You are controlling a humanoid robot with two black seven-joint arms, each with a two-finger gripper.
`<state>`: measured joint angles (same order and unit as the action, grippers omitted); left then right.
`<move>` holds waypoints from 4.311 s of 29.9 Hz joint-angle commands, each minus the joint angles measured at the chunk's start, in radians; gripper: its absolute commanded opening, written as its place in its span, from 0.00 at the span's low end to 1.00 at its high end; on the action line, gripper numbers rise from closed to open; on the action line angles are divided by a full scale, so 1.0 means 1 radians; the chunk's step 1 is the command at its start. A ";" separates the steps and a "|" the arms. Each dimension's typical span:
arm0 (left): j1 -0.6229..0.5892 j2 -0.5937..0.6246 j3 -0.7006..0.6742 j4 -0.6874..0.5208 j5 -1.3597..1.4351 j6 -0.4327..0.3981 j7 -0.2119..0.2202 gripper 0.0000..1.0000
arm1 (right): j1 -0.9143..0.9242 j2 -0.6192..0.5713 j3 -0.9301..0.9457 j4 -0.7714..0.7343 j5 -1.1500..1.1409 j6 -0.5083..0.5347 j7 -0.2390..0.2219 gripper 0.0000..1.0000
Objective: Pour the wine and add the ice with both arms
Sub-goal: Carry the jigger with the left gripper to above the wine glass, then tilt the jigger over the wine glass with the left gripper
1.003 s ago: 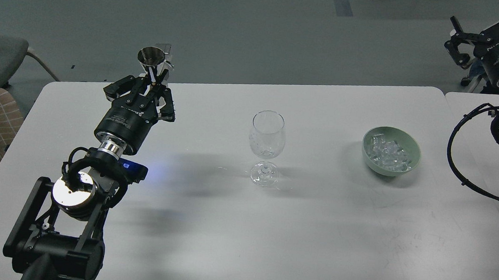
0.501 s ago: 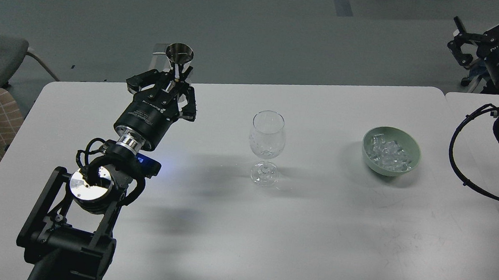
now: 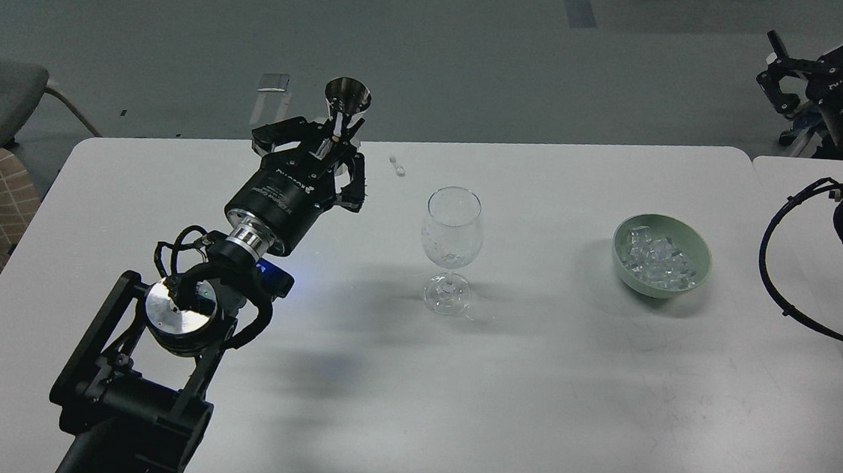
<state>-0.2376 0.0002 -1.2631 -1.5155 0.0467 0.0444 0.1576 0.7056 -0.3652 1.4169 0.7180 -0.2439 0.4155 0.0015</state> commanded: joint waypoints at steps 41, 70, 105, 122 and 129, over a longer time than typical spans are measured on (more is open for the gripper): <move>-0.017 0.000 0.116 0.031 0.111 0.000 0.007 0.00 | -0.005 -0.004 0.005 0.000 0.000 0.000 0.000 1.00; -0.043 0.000 0.149 0.035 0.217 -0.011 0.008 0.00 | -0.011 -0.004 0.011 0.006 0.002 0.000 0.000 1.00; -0.127 0.009 0.165 0.098 0.311 -0.035 0.007 0.00 | -0.018 -0.014 0.017 0.018 0.002 0.000 0.000 1.00; -0.126 0.015 0.165 0.109 0.377 -0.095 0.007 0.00 | -0.021 -0.026 0.017 0.032 0.002 0.000 0.000 1.00; -0.129 0.034 0.165 0.116 0.377 -0.110 0.007 0.00 | -0.021 -0.026 0.017 0.032 0.002 0.000 0.000 1.00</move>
<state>-0.3669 0.0195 -1.0980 -1.4007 0.4233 -0.0554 0.1639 0.6841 -0.3913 1.4346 0.7502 -0.2424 0.4158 0.0015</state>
